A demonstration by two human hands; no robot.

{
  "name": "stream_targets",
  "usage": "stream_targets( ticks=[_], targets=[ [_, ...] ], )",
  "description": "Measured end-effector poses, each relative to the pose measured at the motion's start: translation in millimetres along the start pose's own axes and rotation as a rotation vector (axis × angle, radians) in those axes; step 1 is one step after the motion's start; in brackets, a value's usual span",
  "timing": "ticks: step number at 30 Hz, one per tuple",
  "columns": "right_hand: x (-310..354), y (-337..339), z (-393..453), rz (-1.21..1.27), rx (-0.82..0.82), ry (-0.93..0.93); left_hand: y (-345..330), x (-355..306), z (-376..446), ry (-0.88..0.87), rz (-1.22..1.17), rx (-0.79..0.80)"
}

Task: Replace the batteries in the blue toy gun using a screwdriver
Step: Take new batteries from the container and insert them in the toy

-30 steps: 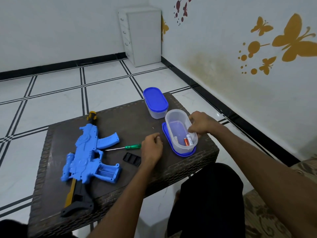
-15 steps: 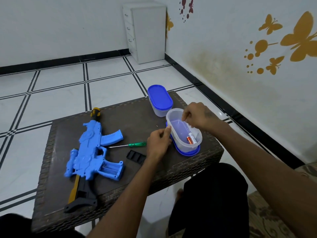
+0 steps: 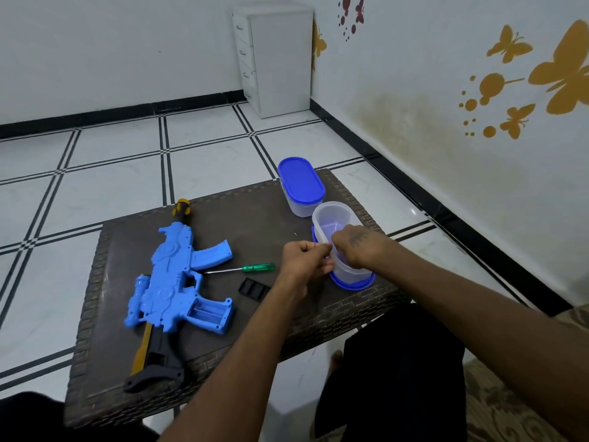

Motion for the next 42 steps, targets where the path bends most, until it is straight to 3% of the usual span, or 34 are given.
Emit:
stream_targets(
  ticks=[8, 11, 14, 16, 19, 21, 24, 27, 30, 36, 42],
  targets=[
    [-13.4, 4.3, 3.5, 0.217, 0.054, -0.034, 2.4, -0.1, -4.8, -0.018, -0.045, -0.001],
    [-30.0, 15.6, 6.7, 0.411, -0.078, -0.1, 15.9, -11.3, -5.8, -0.163, 0.014, -0.057],
    [-30.1, 43.5, -1.0, 0.638, -0.37, -0.127, 54.6, -29.2, -14.4, -0.361, -0.001, -0.215],
    [-5.3, 56.9, -10.1, 0.811, -0.481, -0.07, 94.1, -33.1, -19.6, -0.455, -0.016, -0.341],
    [50.6, 52.4, -13.5, 1.103, -0.445, -0.007, 158.0, -27.8, -28.3, -0.568, 0.144, -0.533],
    [88.1, 40.2, -10.9, 1.166, -0.382, 0.02, 195.0, -24.6, -40.3, -0.635, 0.296, -0.646],
    [129.5, 19.6, -7.5, 1.188, -0.323, 0.056, 240.3, -18.5, -45.2, -0.715, 0.612, -0.75],
    [148.9, 4.5, -10.3, 1.237, -0.3, 0.079, 259.1, -1.4, -35.6, -0.632, 0.798, -0.664],
    [164.8, -5.1, -12.0, 1.22, -0.303, 0.1, 265.5, 7.8, -35.3, -0.615, 0.752, -0.582],
    [180.0, -5.1, -18.0, 1.104, -0.355, 0.184, 268.4, 9.3, -37.1, -0.62, 0.694, -0.572],
    [198.2, 5.2, -28.3, 0.573, -0.496, 0.408, 268.7, 7.7, -32.8, -0.62, 0.721, -0.566]
  ],
)
Point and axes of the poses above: each hand's wrist, its own z-axis towards the middle knuckle, its own y-axis out of the back of the hand, x = y × z, the point moved 7 cm from there along z, towards the middle knuckle, and after that the axes turned 8 degrees about -x, right-handed, at the moved point
